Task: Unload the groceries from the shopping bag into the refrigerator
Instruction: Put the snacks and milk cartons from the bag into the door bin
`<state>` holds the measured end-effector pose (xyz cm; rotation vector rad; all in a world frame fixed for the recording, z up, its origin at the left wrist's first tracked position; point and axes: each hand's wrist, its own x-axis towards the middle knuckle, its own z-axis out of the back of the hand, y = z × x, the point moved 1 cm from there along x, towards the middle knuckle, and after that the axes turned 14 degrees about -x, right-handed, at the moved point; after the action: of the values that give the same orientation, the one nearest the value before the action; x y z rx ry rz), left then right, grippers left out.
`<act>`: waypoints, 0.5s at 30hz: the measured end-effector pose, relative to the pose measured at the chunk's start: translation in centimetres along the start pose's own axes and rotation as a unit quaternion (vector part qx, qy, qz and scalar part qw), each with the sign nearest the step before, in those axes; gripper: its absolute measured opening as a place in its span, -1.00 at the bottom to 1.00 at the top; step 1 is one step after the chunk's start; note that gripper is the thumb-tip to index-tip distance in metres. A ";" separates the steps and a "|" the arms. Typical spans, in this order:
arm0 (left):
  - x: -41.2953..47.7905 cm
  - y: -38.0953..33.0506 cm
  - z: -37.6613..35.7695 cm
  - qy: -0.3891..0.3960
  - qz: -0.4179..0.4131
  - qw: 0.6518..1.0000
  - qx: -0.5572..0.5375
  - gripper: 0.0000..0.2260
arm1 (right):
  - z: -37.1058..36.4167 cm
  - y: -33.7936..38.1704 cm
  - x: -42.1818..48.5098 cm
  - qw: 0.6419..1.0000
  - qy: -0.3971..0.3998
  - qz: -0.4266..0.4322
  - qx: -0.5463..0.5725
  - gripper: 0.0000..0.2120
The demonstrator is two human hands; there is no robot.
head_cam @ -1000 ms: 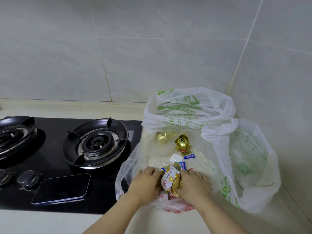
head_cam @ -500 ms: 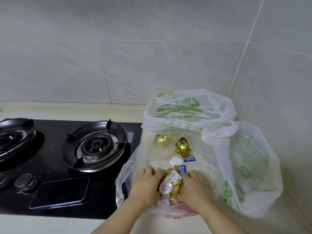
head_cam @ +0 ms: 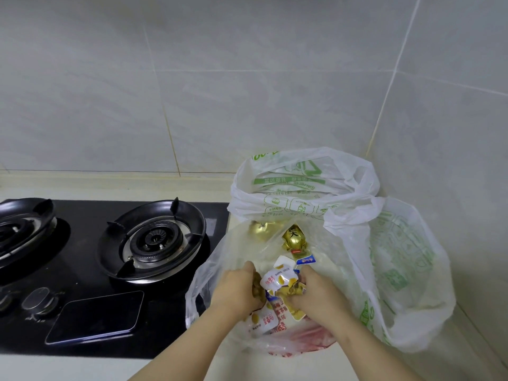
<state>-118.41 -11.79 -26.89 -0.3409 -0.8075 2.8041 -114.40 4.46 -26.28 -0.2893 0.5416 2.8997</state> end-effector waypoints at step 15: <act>-2.1 -1.7 10.6 -0.260 -0.023 0.928 -0.266 -0.76 | 5.7 5.7 -0.6 0.935 -0.136 0.046 0.324 -0.80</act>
<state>-119.14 -16.13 -16.87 0.3708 -1.6677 2.6011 -115.94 1.23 -19.00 0.2335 1.4174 2.5791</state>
